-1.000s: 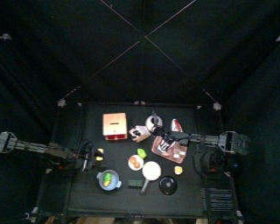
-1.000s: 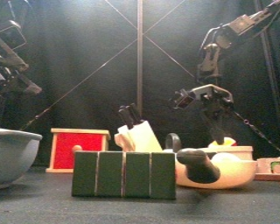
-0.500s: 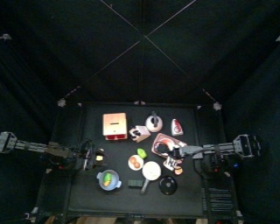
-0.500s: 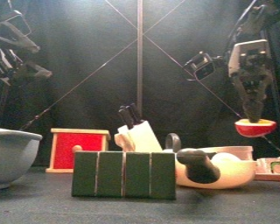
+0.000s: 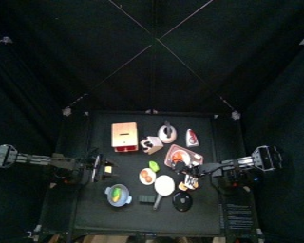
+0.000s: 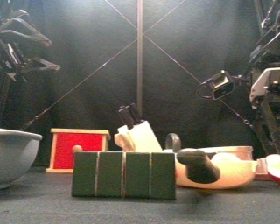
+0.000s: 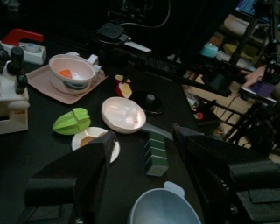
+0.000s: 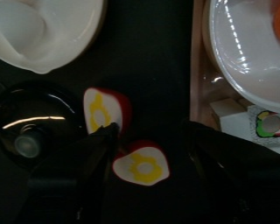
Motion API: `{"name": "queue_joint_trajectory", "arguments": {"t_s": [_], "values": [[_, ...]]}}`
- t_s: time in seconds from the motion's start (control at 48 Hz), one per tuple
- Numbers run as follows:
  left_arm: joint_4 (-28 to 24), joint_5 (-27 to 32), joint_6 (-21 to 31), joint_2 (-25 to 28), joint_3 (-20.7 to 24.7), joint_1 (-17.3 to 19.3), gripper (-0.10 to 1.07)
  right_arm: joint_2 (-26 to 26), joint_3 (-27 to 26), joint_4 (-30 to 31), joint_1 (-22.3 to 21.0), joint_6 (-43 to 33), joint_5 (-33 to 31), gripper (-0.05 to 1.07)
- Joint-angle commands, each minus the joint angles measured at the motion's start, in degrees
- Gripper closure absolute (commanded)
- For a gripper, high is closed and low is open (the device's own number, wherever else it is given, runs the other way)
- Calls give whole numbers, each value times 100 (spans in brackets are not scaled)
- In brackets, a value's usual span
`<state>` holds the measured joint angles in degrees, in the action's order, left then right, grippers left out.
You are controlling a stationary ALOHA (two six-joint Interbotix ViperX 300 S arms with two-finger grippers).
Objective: Place apple half below plate
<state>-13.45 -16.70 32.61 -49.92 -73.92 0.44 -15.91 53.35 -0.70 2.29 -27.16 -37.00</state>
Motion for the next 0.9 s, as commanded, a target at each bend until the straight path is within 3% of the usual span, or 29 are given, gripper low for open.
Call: {"name": "queue_joint_trajectory", "arguments": {"t_s": [0.0,0.146,0.417,0.688,0.875], "values": [[114,-53,-9,9,158,44,7,-62,-9,88,35,-9,26,8],[220,-185,0,9,158,176,7,-141,-44,264,35,9,-97,8],[571,-1063,-35,88,-35,642,7,-369,-185,589,35,-18,-149,8],[589,-1151,-44,422,0,905,7,-422,-211,721,-88,-9,-26,8],[475,-1195,-123,633,18,932,7,-536,-70,492,-325,-26,571,8]]}}
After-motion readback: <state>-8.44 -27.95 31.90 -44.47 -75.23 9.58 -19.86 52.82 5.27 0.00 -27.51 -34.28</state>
